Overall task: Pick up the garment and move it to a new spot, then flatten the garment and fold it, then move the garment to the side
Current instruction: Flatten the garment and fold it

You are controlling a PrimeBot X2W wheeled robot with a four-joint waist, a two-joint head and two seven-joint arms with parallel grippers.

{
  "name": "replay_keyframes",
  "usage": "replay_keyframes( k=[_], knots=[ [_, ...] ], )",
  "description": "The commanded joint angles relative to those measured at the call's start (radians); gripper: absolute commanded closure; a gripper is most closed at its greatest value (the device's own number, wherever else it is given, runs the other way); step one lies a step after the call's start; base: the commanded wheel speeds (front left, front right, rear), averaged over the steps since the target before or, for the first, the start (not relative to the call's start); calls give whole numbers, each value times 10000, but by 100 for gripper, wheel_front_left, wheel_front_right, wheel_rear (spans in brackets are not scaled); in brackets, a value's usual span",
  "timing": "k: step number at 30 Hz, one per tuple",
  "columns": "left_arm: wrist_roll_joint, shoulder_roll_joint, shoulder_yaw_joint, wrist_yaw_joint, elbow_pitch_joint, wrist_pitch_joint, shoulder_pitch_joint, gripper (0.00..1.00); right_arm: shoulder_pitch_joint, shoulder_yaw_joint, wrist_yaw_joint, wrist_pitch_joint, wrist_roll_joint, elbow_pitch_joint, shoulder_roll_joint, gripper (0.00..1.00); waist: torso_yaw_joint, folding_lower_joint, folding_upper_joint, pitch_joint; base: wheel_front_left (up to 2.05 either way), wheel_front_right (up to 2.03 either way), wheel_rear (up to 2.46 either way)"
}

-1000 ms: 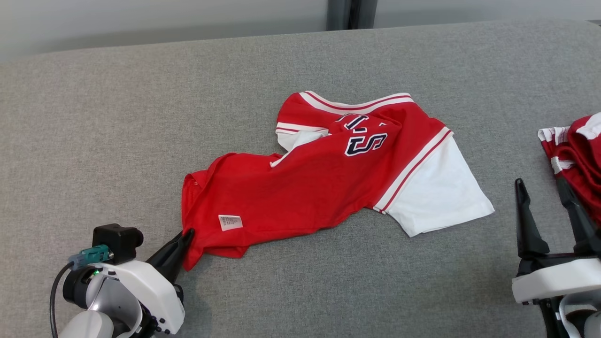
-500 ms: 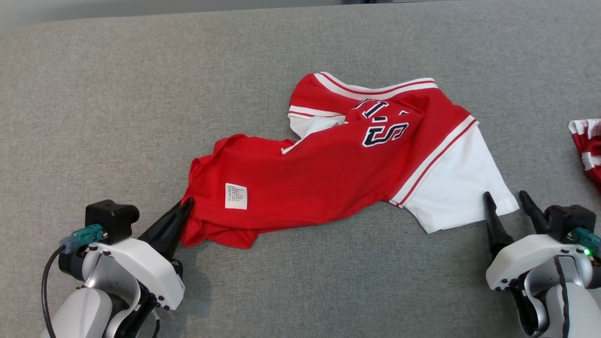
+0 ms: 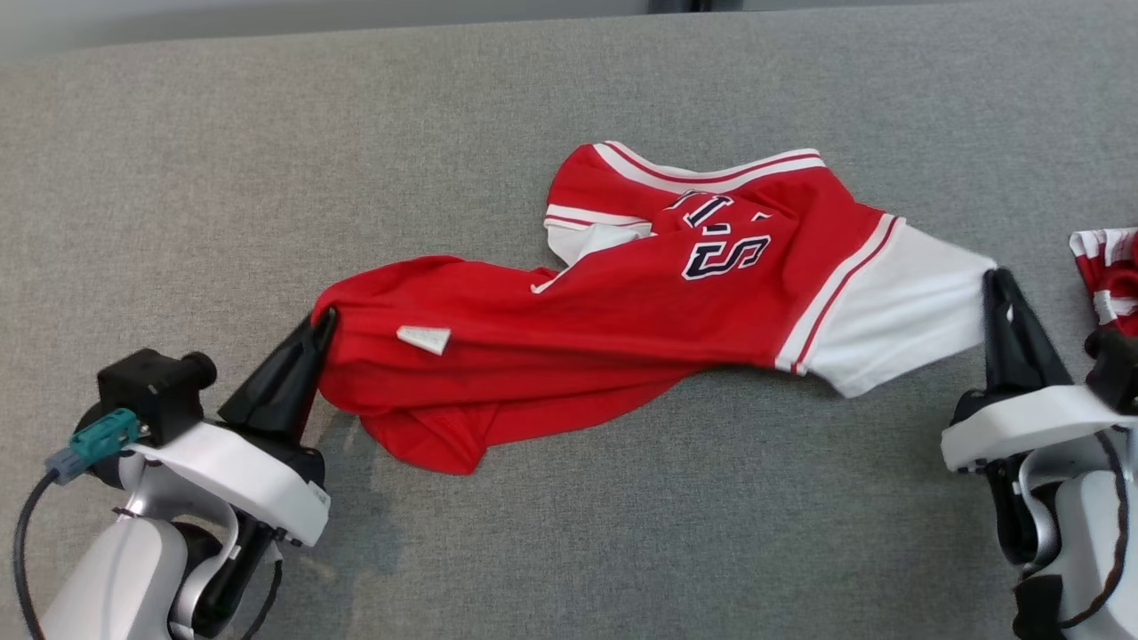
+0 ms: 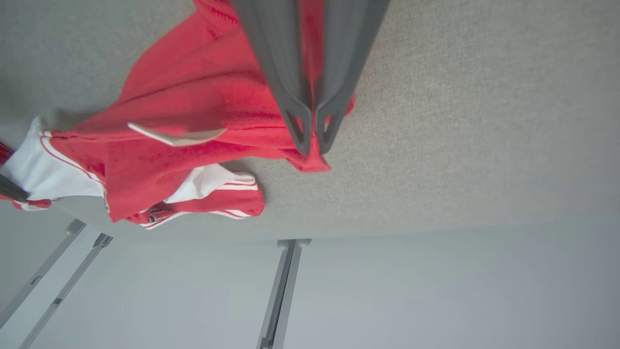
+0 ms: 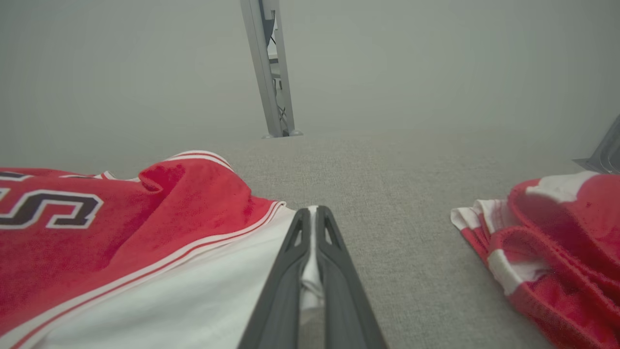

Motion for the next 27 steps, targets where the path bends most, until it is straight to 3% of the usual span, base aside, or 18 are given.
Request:
replay_keyframes(
  k=[1,7,17,23,27],
  knots=[
    [89,107,164,125,-273,-169,-243,100,-182,-94,-4,-153,94,-495,-129,100,-81,0,0,-187,0,0,0],
    [243,213,638,499,-1320,-558,-486,100,-585,-306,-4,-96,31,-2810,-287,100,-231,0,0,-801,0,0,0],
    [557,501,1321,1213,-3015,-563,-1080,100,-1294,-222,-4,964,-249,-6534,-526,100,-342,0,0,-1766,0,0,0],
    [763,792,1590,1507,-3973,-292,-1349,100,-1534,-196,-4,1616,-342,-8008,-779,100,-313,0,0,-2091,0,0,0],
    [793,876,1666,1592,-4282,-208,-1396,100,-1534,-171,-4,1873,-294,-8361,-838,100,-308,0,0,-2158,0,0,0]
  ],
)
